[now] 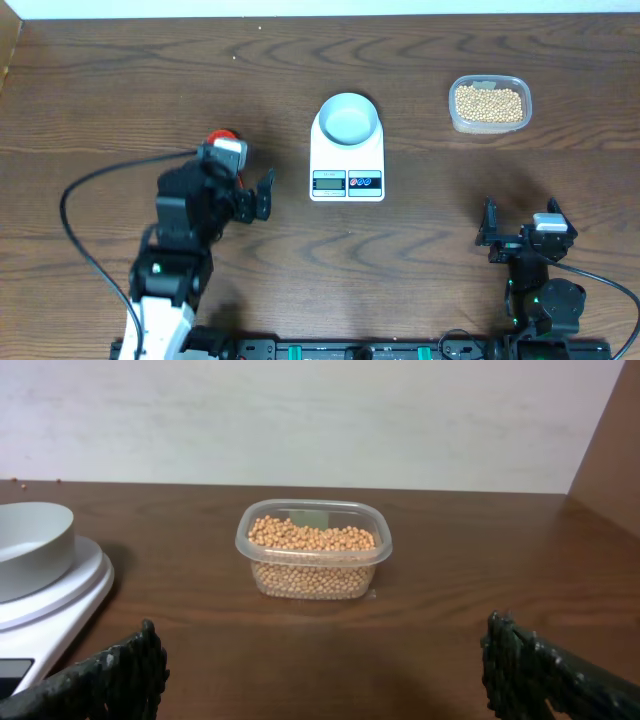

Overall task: Scoop item into bowl and weigh 50g on scale
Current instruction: 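Reach the left gripper over the red scoop and grasp its handle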

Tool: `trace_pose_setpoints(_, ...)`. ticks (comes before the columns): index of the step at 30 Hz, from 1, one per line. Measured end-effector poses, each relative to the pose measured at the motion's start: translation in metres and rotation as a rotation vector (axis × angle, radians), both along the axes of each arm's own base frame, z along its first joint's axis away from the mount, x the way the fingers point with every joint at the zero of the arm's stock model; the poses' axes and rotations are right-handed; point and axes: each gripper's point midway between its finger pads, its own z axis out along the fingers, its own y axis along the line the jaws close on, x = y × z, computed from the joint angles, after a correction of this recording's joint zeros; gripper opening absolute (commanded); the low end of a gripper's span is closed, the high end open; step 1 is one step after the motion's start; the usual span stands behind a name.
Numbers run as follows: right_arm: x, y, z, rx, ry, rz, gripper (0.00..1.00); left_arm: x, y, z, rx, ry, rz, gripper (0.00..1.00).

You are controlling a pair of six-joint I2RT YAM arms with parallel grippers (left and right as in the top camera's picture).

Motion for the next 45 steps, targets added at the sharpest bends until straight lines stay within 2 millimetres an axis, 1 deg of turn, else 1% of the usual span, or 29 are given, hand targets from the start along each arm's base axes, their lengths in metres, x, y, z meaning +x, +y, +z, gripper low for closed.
trace_pose_setpoints(3,0.0,0.0,0.0,0.0,0.0,0.0,0.99,0.006,0.002,0.004,-0.004,0.06,0.006,0.98)
trace_pose_setpoints(8,0.0,0.0,0.0,0.0,0.0,0.0,0.99,0.028,0.017,0.013,-0.038,0.178,0.04,0.98)
trace_pose_setpoints(10,0.0,0.0,0.0,0.0,0.0,0.0,0.99,0.036,0.024,0.012,-0.061,0.232,0.054,0.98)
trace_pose_setpoints(12,0.0,0.0,0.0,0.0,0.0,0.0,0.99,0.046,0.035,0.008,-0.082,0.291,0.081,0.98)
trace_pose_setpoints(13,0.0,0.0,0.0,0.0,0.0,0.0,0.99,0.051,0.043,0.003,-0.092,0.325,0.101,0.98)
trace_pose_setpoints(17,0.0,0.0,0.0,0.0,0.0,0.0,0.99,0.063,0.07,-0.022,-0.137,0.463,0.168,0.98)
trace_pose_setpoints(20,0.0,0.0,0.0,0.0,0.0,0.0,0.99,0.076,0.09,-0.044,-0.165,0.509,0.213,0.98)
trace_pose_setpoints(24,0.0,0.0,0.0,0.0,0.0,0.0,0.99,0.082,0.107,-0.064,-0.182,0.541,0.252,0.98)
trace_pose_setpoints(30,0.0,0.0,0.0,0.0,0.0,0.0,0.99,0.101,0.117,-0.071,-0.174,0.49,0.26,0.98)
trace_pose_setpoints(31,0.0,0.0,0.0,0.0,0.0,0.0,0.99,0.104,0.117,-0.073,-0.173,0.486,0.261,1.0)
trace_pose_setpoints(32,0.0,0.0,0.0,0.0,0.0,0.0,0.99,0.106,0.118,-0.076,-0.173,0.485,0.261,0.98)
trace_pose_setpoints(36,0.0,0.0,0.0,0.0,0.0,0.0,0.99,0.113,0.121,-0.096,-0.172,0.51,0.266,0.89)
trace_pose_setpoints(40,0.0,0.0,0.0,0.0,0.0,0.0,0.99,0.112,0.125,-0.121,-0.158,0.566,0.285,0.88)
trace_pose_setpoints(44,0.0,0.0,0.0,0.0,0.0,0.0,0.99,0.109,0.128,-0.143,-0.148,0.617,0.298,0.82)
trace_pose_setpoints(45,0.0,0.0,0.0,0.0,0.0,0.0,0.99,0.109,0.128,-0.146,-0.148,0.626,0.299,0.79)
